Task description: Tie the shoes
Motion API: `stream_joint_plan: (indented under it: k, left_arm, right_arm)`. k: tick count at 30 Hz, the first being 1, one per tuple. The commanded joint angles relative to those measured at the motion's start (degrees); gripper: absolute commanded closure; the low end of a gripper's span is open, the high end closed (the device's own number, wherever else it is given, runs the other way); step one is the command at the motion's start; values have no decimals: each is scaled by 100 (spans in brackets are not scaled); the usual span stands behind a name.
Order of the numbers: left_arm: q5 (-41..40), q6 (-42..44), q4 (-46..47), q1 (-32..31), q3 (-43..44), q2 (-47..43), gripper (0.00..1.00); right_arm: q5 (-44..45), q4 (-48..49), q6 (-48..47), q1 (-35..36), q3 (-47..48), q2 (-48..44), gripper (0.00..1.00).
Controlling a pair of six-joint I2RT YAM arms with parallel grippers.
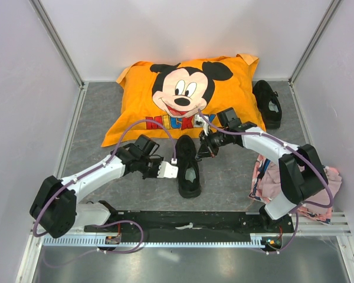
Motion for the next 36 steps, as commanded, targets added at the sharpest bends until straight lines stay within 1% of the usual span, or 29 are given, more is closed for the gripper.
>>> stream_joint_plan:
  k: [1, 2, 3, 5, 8, 10, 12, 15, 18, 24, 29, 31, 32, 34, 36]
  left_arm:
    - [406, -719, 386, 489, 321, -90, 65]
    - [582, -798, 464, 639, 382, -160, 61]
    - [924, -1007, 717, 937, 409, -291, 55]
    - [1093, -1167, 982, 1045, 471, -389, 53]
    - [1515, -992, 1290, 1036, 646, -337, 50]
    - [1761, -983, 1379, 1027, 822, -65, 49]
    - [1937, -773, 1327, 958, 1120, 163, 48]
    - [2087, -439, 1309, 774, 1297, 480, 47]
    - [2052, -131, 1300, 563, 1376, 752, 46]
    - [2140, 265, 905, 360, 1762, 1297, 49]
    - [2114, 423, 773, 272, 1974, 1570, 52]
    - [2105, 450, 694, 245, 2061, 1711, 55]
    - [2087, 502, 659, 228, 2088, 1746, 58]
    - [2096, 555, 562, 210, 2123, 1816, 61]
    - [2105, 695, 457, 175, 2132, 1860, 66]
  right_arm:
    - [-41, 47, -138, 24, 232, -262, 100]
    - [-6, 74, -138, 15, 232, -314, 100]
    - [47, 117, -59, 24, 198, -341, 100]
    - [214, 293, 73, 24, 154, -455, 100]
    - [276, 443, 179, 24, 92, -526, 100]
    - [311, 460, 257, 15, 92, -526, 100]
    - [320, 548, 328, 15, 39, -543, 100]
    - [468, 759, 530, 24, -75, -622, 100]
    - [627, 908, 679, 24, -180, -701, 100]
    - [741, 1198, 1145, 15, -418, -851, 100]
    - [759, 1392, 1295, 15, -550, -974, 100]
    - [759, 1436, 1295, 15, -567, -1009, 100]
    - [768, 1436, 1295, 24, -585, -1027, 100]
    - [794, 1471, 1471, 15, -611, -1062, 100]
    - [794, 1506, 1523, 24, -655, -1071, 100]
